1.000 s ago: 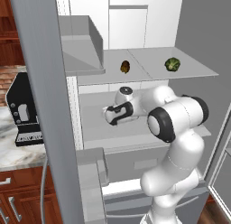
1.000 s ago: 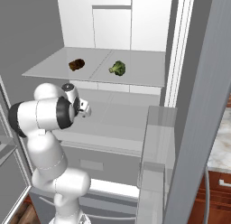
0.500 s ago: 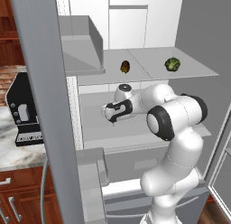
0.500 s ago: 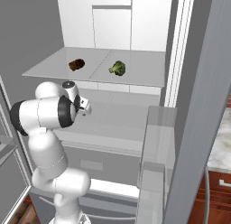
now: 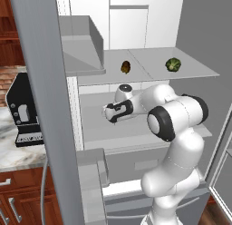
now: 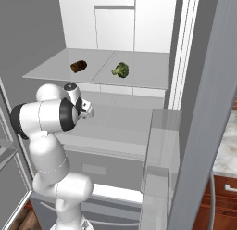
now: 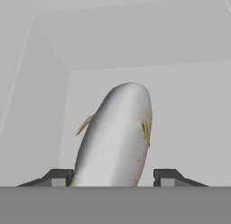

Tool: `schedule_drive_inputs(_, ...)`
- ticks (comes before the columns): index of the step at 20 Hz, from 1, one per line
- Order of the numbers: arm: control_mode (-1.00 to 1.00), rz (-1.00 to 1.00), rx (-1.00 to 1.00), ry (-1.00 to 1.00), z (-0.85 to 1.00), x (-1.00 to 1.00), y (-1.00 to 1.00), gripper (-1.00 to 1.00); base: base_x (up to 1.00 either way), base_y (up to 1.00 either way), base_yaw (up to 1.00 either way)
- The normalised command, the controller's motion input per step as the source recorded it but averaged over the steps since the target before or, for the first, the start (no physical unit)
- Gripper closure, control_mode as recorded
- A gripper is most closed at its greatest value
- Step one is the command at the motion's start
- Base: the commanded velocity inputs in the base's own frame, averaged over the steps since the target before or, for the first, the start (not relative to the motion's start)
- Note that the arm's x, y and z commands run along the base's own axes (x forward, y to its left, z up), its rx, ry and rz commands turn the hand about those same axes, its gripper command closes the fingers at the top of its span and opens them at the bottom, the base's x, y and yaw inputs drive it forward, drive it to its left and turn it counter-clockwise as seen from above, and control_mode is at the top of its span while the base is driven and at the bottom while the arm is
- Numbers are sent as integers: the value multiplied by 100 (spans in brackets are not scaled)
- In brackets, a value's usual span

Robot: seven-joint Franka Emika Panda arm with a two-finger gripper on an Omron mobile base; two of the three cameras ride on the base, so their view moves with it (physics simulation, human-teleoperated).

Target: Gather the broccoli and sweet potato from the fridge and place them on a tray on the dining counter. Then gather the chicken drumstick and fish from the fridge and place them on the other tray.

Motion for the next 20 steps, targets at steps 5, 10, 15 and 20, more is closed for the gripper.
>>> schedule_drive_inputs(5,-100,0,0,0,0,0,0,100,0,0,0)
schedule_drive_inputs(10,-100,0,0,0,0,0,0,100,0,0,0)
schedule_drive_inputs(15,-100,0,0,0,0,0,0,100,0,0,0)
schedule_drive_inputs(20,-100,0,0,-5,0,-42,0,100,0,0,0)
